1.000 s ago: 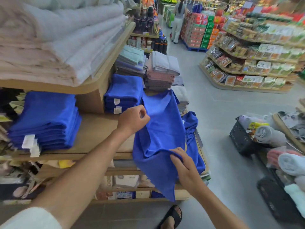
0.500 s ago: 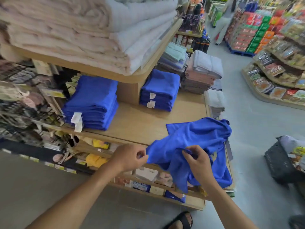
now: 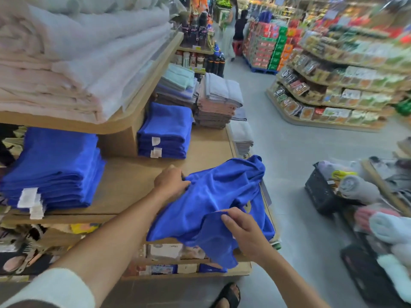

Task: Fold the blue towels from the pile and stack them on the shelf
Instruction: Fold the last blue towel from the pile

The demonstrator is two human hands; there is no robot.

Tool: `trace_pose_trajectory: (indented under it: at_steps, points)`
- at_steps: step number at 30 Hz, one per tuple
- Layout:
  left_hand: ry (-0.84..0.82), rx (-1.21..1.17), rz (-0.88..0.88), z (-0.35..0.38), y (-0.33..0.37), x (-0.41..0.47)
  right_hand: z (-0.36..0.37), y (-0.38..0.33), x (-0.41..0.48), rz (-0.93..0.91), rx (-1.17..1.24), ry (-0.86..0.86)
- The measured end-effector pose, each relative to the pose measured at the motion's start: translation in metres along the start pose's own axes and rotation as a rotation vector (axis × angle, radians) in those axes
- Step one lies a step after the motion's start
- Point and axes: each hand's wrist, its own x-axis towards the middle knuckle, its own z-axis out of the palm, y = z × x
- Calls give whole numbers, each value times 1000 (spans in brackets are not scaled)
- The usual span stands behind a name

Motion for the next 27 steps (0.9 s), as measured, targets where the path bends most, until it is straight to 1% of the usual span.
trace_pose_trajectory:
  at_steps: [2,3,5,7,9,12,14,15,16,17,19,21,23,27]
  points:
    - [-33,-107,-20,-2,2,3,-5,-6,-1,-1,2,-23]
    - [-43,-225,-29,-5,5,4,-8,-11,-1,-3,4,-41]
    - [-36,-558,-13,-19,14,3,-14,-26,2,-11,-2,-97]
    - [15,-872,38,-43,24,-4,-21,-47,8,-30,-11,-182]
    - [-3,-1085,74,-70,35,-15,-28,-73,17,-48,1,-274]
    - [-78,-1280,114,-109,53,-32,-45,-113,30,-58,147,-450]
    - [-77,-1326,134,-132,66,-44,-62,-133,39,-47,276,-585]
    - [-62,-1319,134,-142,72,-50,-69,-141,44,-74,298,-618]
    - [-43,-1296,134,-152,78,-56,-73,-149,50,-126,295,-614]
    - [-30,-1271,138,-159,84,-63,-76,-155,57,-196,260,-564]
    - [-24,-1246,144,-170,95,-76,-73,-166,71,-330,117,-374]
    - [-51,-1258,148,-176,107,-89,-65,-173,81,-416,49,-208]
    - [-65,-1243,156,-177,117,-102,-61,-174,87,-474,54,-81]
    - [-18,-1231,164,-171,127,-122,-61,-172,89,-505,66,112]
